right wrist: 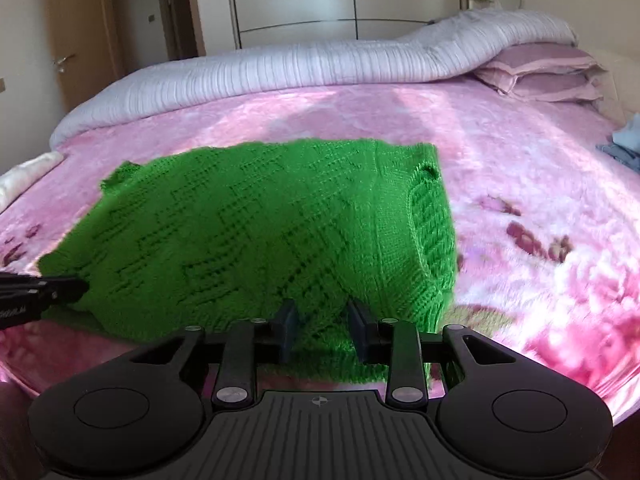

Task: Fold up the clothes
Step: 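Pat the folded green vest flat and hold both grippers above it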

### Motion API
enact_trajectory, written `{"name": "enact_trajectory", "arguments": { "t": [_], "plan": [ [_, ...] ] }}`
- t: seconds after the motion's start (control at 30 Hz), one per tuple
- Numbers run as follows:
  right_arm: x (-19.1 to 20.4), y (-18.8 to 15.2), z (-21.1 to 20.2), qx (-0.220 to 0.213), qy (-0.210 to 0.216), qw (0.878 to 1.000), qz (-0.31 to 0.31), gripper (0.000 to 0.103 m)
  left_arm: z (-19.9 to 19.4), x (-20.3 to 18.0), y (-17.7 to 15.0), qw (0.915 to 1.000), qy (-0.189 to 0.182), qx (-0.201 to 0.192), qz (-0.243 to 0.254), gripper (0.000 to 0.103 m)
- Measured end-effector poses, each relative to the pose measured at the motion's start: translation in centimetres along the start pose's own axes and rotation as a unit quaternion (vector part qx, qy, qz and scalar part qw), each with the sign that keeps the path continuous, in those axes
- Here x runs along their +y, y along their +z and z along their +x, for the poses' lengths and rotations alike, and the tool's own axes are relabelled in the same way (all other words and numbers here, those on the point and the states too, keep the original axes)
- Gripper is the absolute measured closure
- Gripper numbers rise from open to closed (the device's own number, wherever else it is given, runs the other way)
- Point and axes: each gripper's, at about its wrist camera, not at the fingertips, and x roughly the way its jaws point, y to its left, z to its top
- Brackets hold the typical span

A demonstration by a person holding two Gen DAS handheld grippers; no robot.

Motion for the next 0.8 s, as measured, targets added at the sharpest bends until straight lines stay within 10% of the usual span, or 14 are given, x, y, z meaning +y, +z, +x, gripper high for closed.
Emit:
{"name": "enact_trajectory", "arguments": {
  "t": [0.8],
  "plan": [
    [2.5,0.3,-4.0,0.032,-0.034,0.998,0.052,0.070,-3.8,-3.4,-0.6,0.9970,0.056,0.052,-0.003,0.092]
  ]
}}
